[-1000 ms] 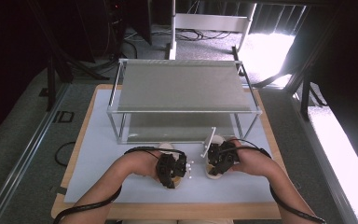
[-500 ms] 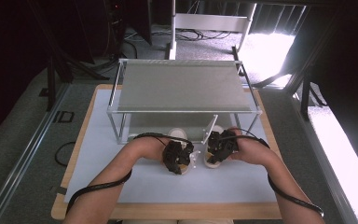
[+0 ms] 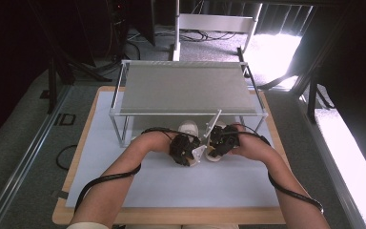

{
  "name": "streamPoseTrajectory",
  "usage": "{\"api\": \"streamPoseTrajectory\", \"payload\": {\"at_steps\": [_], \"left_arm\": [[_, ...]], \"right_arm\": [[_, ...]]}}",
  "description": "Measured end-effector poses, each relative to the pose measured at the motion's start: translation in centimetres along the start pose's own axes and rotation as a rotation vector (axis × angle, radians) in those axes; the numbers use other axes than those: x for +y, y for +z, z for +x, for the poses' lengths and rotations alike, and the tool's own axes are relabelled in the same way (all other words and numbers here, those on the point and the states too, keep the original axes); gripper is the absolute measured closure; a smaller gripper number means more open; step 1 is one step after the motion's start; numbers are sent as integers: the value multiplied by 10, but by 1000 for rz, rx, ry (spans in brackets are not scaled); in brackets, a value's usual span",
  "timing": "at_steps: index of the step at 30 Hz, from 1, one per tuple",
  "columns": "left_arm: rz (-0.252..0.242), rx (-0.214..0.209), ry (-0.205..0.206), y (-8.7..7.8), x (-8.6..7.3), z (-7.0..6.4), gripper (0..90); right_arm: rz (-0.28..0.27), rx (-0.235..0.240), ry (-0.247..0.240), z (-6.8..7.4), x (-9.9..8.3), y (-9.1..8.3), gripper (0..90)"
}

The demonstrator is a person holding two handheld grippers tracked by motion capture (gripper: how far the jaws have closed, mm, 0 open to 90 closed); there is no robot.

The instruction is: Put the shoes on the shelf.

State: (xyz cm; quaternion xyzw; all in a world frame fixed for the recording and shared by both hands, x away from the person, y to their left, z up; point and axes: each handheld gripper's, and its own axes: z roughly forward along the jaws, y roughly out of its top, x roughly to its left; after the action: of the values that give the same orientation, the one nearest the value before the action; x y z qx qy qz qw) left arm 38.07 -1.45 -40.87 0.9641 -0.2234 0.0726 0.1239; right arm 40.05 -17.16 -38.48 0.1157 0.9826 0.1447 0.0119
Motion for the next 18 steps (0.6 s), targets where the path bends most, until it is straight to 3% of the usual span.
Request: {"api": "streamPoseTrajectory", "payload": {"at_steps": [1,7,10,12,13,18], "left_arm": [[-9,24,10,1,-1,2,777],[-33,38,13,12,-5,12,763],[-51,57,0,14,-6,15,716],[-70,82,-67,13,-5,16,685],[-83,102,-175,11,-5,13,649],[-71,162,-258,2,-2,20,525]], "right_arm": [[-4,0,6,-1,0,1,737],[-10,4,12,-9,1,9,732],[-22,5,14,-10,0,12,720],[-32,-6,18,-10,-1,14,692],[-40,-15,18,-9,-1,13,682],[-94,-50,51,-10,-5,5,632]]}}
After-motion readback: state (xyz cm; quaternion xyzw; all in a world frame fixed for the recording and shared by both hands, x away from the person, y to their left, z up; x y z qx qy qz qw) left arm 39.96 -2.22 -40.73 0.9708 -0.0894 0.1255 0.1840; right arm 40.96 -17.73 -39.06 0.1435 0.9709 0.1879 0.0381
